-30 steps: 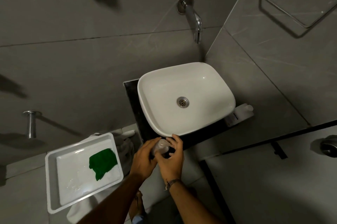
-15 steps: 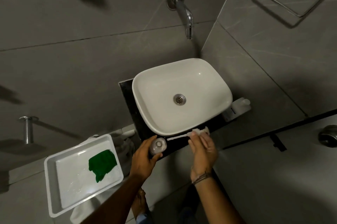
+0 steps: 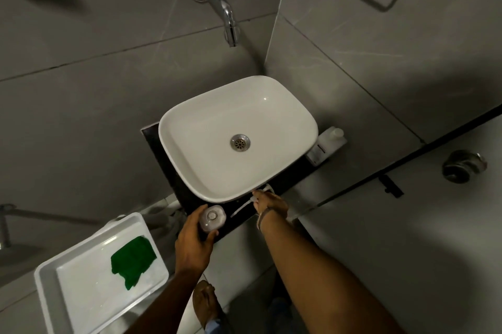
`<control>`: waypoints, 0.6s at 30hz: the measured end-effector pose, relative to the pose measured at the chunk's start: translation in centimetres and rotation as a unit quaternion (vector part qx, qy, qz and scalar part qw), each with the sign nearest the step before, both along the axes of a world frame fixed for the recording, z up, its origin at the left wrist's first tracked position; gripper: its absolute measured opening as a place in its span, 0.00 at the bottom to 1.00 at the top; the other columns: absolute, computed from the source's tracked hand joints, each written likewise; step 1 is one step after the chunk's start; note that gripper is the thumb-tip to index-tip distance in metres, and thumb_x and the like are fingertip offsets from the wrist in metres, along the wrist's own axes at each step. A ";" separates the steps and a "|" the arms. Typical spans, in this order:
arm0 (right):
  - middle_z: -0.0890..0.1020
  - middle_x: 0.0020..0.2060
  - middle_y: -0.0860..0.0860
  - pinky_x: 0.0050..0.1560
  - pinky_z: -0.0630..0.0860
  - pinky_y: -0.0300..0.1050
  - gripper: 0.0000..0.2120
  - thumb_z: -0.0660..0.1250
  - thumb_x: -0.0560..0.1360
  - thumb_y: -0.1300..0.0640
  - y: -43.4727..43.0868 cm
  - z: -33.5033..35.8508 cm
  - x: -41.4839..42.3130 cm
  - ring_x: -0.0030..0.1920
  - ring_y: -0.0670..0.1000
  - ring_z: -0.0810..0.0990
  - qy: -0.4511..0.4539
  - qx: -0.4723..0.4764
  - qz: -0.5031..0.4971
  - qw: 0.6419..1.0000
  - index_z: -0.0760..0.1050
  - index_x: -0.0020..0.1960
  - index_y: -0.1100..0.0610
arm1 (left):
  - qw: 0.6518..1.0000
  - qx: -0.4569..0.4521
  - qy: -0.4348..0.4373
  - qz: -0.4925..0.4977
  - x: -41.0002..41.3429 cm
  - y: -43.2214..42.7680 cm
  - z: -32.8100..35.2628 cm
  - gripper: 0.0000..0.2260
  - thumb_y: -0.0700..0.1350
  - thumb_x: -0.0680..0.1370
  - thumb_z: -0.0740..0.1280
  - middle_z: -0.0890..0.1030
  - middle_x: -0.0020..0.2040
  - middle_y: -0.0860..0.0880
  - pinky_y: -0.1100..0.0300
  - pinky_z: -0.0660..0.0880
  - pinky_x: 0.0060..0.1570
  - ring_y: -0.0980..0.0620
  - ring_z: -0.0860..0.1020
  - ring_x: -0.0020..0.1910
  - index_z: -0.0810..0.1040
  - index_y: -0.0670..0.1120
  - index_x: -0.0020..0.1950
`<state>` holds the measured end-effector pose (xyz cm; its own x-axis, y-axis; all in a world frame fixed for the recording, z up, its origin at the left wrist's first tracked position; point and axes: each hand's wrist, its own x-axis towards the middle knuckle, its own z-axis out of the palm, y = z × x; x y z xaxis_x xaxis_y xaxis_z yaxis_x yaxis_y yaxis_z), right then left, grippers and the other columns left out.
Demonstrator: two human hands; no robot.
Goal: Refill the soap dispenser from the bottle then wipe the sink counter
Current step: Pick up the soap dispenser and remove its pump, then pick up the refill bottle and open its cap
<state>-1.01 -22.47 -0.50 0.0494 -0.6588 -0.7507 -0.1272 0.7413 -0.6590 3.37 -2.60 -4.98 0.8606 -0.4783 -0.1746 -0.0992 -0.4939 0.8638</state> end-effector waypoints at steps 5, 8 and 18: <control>0.78 0.65 0.67 0.68 0.77 0.58 0.18 0.71 0.78 0.67 -0.6 -0.9 -0.4 0.67 0.65 0.79 -0.002 0.031 0.039 0.999 0.74 0.65 0.73 | 1.000 -0.001 0.009 0.004 -0.1 -0.7 0.2 0.32 0.34 0.73 0.80 0.83 0.69 0.48 0.46 0.76 0.69 0.45 0.80 0.68 0.76 0.50 0.74; 0.80 0.61 0.62 0.68 0.77 0.55 0.04 0.70 0.79 0.66 -0.5 -0.9 -0.6 0.68 0.64 0.78 -0.004 0.030 0.059 0.998 0.77 0.52 0.62 | 1.000 0.008 0.019 0.002 0.0 -0.7 0.3 0.35 0.33 0.71 0.80 0.81 0.71 0.47 0.41 0.75 0.71 0.44 0.79 0.70 0.75 0.49 0.75; 0.84 0.48 0.69 0.59 0.81 0.64 0.15 0.79 0.69 0.72 0.6 -1.5 -1.1 0.47 0.64 0.84 -0.001 0.008 -0.043 0.999 0.79 0.52 0.78 | 0.995 0.091 -0.032 0.040 -3.4 1.1 3.6 0.57 0.38 0.61 0.88 0.68 0.79 0.41 0.37 0.72 0.73 0.37 0.69 0.77 0.62 0.46 0.84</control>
